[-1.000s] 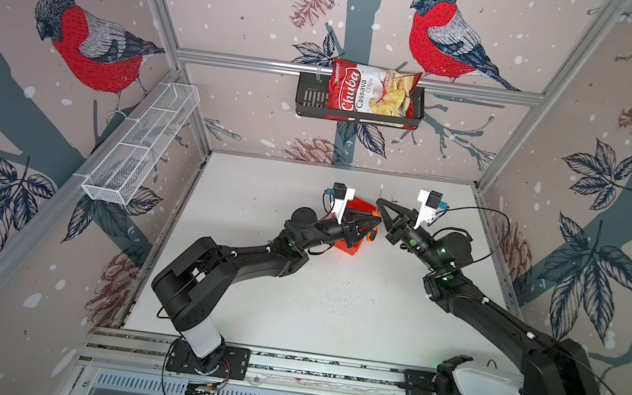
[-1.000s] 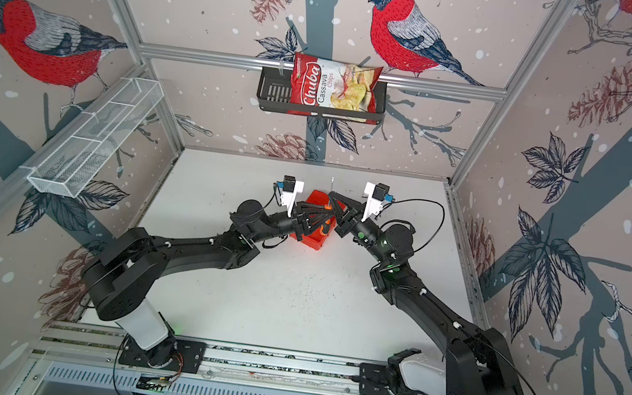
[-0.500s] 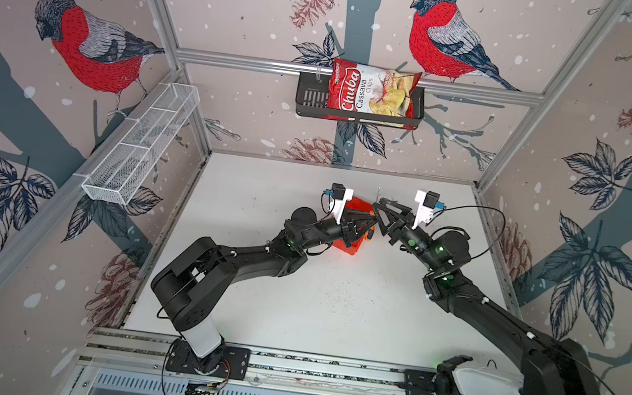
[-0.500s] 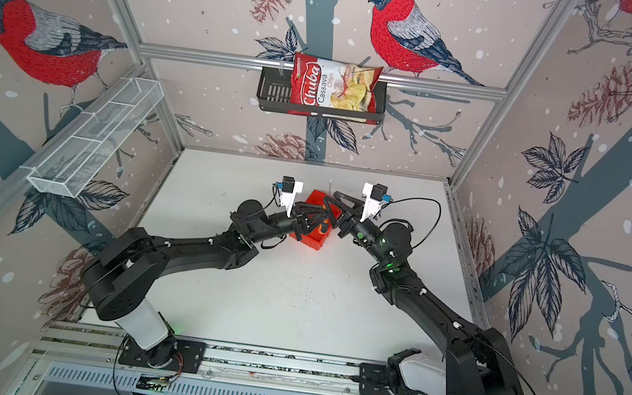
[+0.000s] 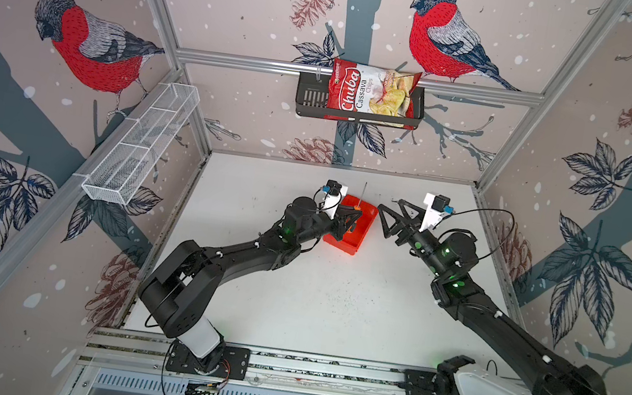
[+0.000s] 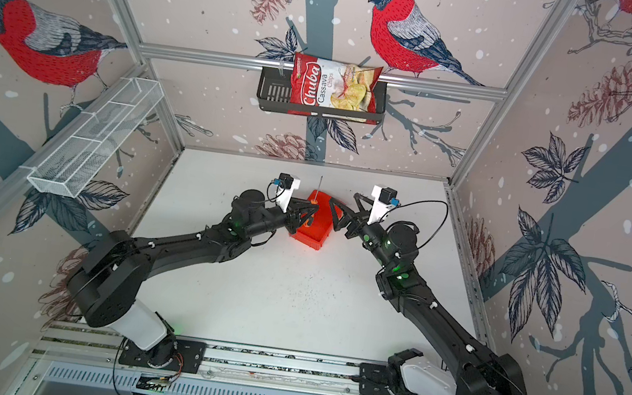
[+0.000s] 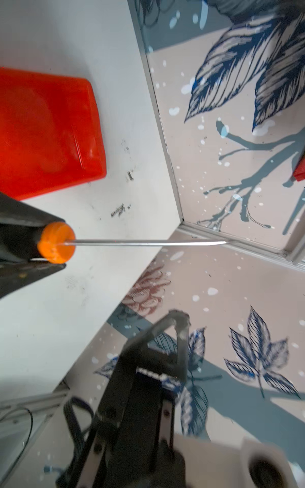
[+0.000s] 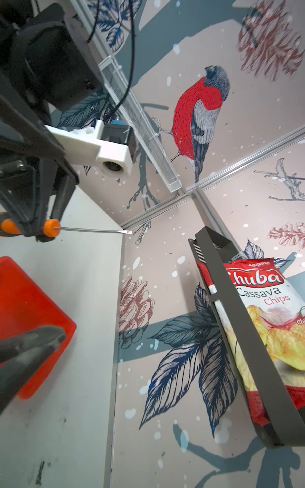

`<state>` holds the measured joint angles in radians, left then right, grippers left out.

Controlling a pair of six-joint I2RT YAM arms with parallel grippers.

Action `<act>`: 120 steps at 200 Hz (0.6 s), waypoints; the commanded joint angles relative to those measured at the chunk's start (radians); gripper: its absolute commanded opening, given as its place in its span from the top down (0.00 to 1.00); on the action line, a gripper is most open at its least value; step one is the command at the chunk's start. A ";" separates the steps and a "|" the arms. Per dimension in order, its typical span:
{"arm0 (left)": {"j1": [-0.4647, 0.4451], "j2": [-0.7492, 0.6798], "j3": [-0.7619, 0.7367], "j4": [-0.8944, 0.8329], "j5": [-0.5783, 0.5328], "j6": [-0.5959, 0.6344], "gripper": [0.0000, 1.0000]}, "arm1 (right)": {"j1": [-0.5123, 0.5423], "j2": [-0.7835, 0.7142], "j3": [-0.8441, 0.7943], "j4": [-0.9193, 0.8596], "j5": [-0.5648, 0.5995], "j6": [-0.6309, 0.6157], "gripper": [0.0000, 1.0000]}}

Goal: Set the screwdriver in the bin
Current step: 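Open and withdraw the right gripper while the left gripper carries the screwdriver over the bin, then lower the screwdriver into the red bin and open the left gripper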

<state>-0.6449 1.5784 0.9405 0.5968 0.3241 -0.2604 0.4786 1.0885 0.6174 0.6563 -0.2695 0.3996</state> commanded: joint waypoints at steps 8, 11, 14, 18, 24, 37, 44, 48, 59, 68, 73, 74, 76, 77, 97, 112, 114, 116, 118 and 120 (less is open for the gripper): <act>0.008 0.029 0.097 -0.307 -0.105 0.165 0.95 | 0.002 -0.050 -0.008 -0.162 0.043 -0.127 0.00; 0.010 0.032 0.104 -0.323 -0.108 0.172 0.95 | 0.002 -0.055 -0.010 -0.176 0.045 -0.135 0.00; 0.010 0.037 0.114 -0.337 -0.112 0.180 0.95 | 0.003 -0.059 -0.011 -0.189 0.047 -0.144 0.00; 0.011 0.043 0.125 -0.357 -0.118 0.187 0.96 | 0.003 -0.065 -0.013 -0.205 0.050 -0.155 0.00; 0.011 0.053 0.143 -0.387 -0.126 0.204 0.96 | 0.003 -0.075 -0.016 -0.228 0.053 -0.172 0.00; 0.011 0.082 0.191 -0.457 -0.147 0.226 0.97 | 0.007 -0.092 -0.026 -0.266 0.056 -0.209 0.00; 0.012 0.102 0.223 -0.503 -0.156 0.235 0.97 | 0.009 -0.098 -0.033 -0.277 0.056 -0.229 0.00; 0.011 0.115 0.242 -0.530 -0.161 0.239 0.97 | 0.012 -0.102 -0.037 -0.281 0.058 -0.239 0.00; 0.011 0.158 0.302 -0.607 -0.169 0.245 0.97 | 0.018 -0.107 -0.047 -0.291 0.061 -0.265 0.00; 0.011 0.196 0.355 -0.670 -0.174 0.252 0.97 | 0.024 -0.108 -0.052 -0.298 0.063 -0.283 0.00; 0.012 0.215 0.383 -0.703 -0.176 0.254 0.97 | 0.030 -0.107 -0.054 -0.302 0.064 -0.293 0.00; 0.011 0.219 0.388 -0.709 -0.176 0.254 0.97 | 0.031 -0.106 -0.054 -0.304 0.064 -0.295 0.00; 0.011 0.227 0.398 -0.721 -0.178 0.254 0.97 | 0.033 -0.106 -0.054 -0.307 0.066 -0.298 0.00; 0.011 0.231 0.404 -0.726 -0.180 0.254 0.97 | 0.033 -0.106 -0.054 -0.307 0.067 -0.300 0.00; 0.010 0.302 0.501 -0.831 -0.185 0.258 0.97 | 0.057 -0.092 -0.051 -0.337 0.096 -0.335 0.00; 0.008 0.349 0.569 -0.898 -0.199 0.268 0.97 | 0.068 -0.082 -0.044 -0.362 0.120 -0.362 0.00; 0.008 0.355 0.574 -0.904 -0.202 0.270 0.97 | 0.069 -0.080 -0.043 -0.366 0.122 -0.364 0.00; 0.007 0.361 0.584 -0.914 -0.204 0.272 0.97 | 0.071 -0.079 -0.042 -0.370 0.124 -0.369 0.00; 0.007 0.364 0.591 -0.922 -0.207 0.274 0.97 | 0.072 -0.078 -0.040 -0.373 0.127 -0.372 0.00; 0.007 0.371 0.599 -0.929 -0.210 0.277 0.97 | 0.074 -0.077 -0.039 -0.377 0.129 -0.377 0.00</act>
<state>-0.6369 1.8996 1.4620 -0.1635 0.1505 -0.0193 0.5388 0.9997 0.5644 0.3264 -0.1894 0.0982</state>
